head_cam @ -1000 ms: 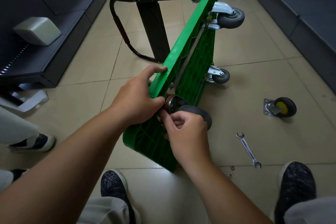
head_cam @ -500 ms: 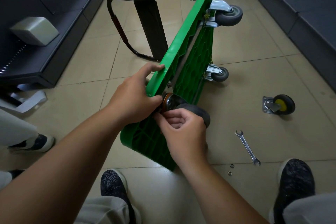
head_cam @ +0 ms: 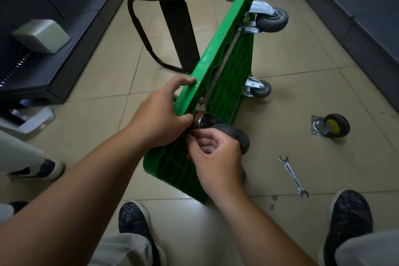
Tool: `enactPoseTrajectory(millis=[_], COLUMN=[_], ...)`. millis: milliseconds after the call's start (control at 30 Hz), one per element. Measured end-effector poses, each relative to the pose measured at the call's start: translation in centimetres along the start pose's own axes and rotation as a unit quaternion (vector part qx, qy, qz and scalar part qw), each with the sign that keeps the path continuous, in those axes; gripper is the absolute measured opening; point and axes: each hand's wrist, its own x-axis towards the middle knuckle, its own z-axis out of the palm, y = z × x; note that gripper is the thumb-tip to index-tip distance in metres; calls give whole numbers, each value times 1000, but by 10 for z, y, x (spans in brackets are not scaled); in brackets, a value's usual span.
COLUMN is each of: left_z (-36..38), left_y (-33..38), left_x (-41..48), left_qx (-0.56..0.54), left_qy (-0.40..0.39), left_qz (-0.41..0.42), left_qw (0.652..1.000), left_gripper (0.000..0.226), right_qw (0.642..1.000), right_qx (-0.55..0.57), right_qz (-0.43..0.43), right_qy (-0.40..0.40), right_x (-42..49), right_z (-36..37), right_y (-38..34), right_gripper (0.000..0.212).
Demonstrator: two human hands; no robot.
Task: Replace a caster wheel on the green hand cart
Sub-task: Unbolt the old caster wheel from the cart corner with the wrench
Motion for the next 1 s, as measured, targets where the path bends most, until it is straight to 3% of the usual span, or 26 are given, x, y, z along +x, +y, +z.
enactPoseTrajectory(millis=[300, 567, 1000], left_z=[0, 0, -5], left_y=[1, 0, 0], left_x=[0, 0, 1], left_qx=[-5, -3, -44], left_qy=[-2, 3, -15], left_qz=[-5, -2, -16], left_qw=[1000, 1000, 999], left_gripper=[71, 71, 77], right_qw=[998, 1000, 998], right_qx=[-52, 12, 41], right_qz=[15, -5, -44], right_qy=[31, 9, 13], right_x=[-2, 2, 7], right_z=[2, 2, 0], right_y=[2, 8, 4], right_gripper=[35, 8, 7])
